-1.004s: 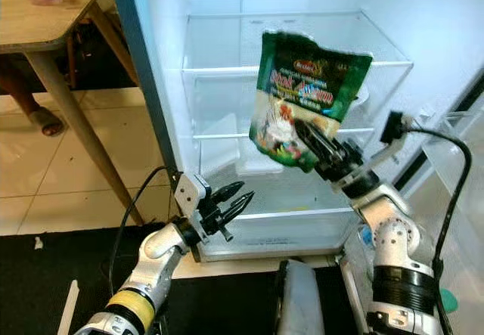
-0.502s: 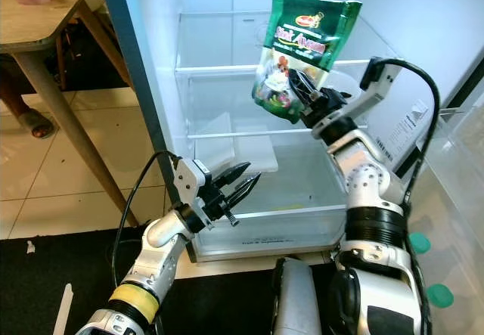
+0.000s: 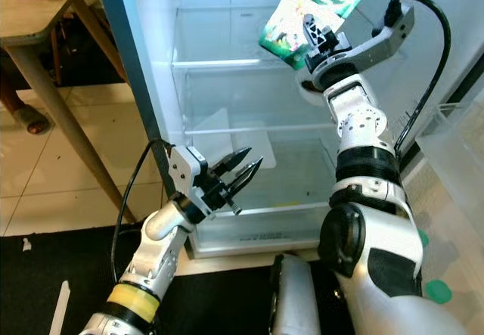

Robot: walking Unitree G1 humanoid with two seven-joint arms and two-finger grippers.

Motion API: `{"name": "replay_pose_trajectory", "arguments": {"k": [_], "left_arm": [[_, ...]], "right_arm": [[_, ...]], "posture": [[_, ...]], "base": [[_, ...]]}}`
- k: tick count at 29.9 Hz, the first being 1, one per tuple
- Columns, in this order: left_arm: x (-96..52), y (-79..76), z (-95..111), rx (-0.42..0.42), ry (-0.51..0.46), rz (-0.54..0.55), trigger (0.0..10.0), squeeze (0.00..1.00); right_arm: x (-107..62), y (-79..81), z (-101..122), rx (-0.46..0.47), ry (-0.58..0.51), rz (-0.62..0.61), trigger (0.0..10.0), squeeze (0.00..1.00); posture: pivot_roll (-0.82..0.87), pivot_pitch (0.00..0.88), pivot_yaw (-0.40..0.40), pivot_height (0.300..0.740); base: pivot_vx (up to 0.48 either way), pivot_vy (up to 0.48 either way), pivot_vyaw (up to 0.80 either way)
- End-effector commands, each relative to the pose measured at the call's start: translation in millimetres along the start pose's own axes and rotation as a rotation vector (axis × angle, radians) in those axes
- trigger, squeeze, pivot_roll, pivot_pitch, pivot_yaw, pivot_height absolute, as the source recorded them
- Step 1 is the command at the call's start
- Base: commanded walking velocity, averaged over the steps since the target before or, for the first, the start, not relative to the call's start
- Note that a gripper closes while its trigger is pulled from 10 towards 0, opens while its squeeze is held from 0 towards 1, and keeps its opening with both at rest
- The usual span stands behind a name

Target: Restocking fridge

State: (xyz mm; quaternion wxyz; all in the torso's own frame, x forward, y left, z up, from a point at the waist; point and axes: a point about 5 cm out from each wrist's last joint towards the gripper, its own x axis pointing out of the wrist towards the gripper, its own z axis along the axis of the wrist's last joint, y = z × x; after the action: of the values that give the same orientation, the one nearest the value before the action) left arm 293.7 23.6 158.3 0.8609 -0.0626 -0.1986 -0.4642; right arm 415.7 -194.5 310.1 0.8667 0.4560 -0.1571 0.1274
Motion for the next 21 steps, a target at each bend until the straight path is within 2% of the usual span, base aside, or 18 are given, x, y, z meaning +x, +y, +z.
{"name": "replay_pose_trajectory", "arguments": {"k": [1,3,4,10,14,17,21], "left_arm": [[-3.1,-6.7,-4.1,-0.037,0.01,0.006,10.0,0.0],[-3.2,-6.9,-2.2,-0.038,0.012,0.008,10.0,0.0],[-3.2,-7.7,1.4,-0.042,0.008,0.012,10.0,0.0],[-2.8,-9.9,4.3,-0.045,0.006,0.009,10.0,0.0],[-0.7,-13.4,10.3,-0.045,-0.003,-0.001,10.0,0.0],[3.1,-13.3,20.0,-0.043,-0.031,0.004,10.0,0.0],[4.0,-13.3,22.8,-0.044,-0.038,0.007,10.0,0.0]], "right_arm": [[3.2,0.5,6.8,0.024,-0.043,-0.046,10.0,0.0],[5.0,0.8,7.4,0.047,-0.052,-0.062,10.0,0.0],[7.7,1.0,8.4,0.109,-0.076,-0.105,10.0,0.0],[10.2,1.6,10.2,0.181,-0.111,-0.142,10.0,0.0],[14.5,8.0,12.9,0.271,-0.169,-0.17,10.0,0.0],[16.8,12.8,18.4,0.3,-0.204,-0.171,10.0,0.0],[17.4,14.0,19.5,0.304,-0.209,-0.171,10.0,0.0]], "posture": [[0.0,0.2,-0.009,0.395],[0.01,0.211,-0.008,0.395],[0.01,0.217,-0.007,0.395],[0.02,0.223,-0.006,0.395],[0.05,0.244,-0.006,0.395],[0.06,0.252,-0.006,0.395],[0.06,0.254,-0.006,0.395]], "base": [[0.0,0.0,0.0],[0.0,0.0,0.0],[0.0,0.0,0.0],[0.0,0.0,0.0],[0.0,0.0,0.0],[0.0,0.0,0.0],[0.0,0.0,0.0]]}}
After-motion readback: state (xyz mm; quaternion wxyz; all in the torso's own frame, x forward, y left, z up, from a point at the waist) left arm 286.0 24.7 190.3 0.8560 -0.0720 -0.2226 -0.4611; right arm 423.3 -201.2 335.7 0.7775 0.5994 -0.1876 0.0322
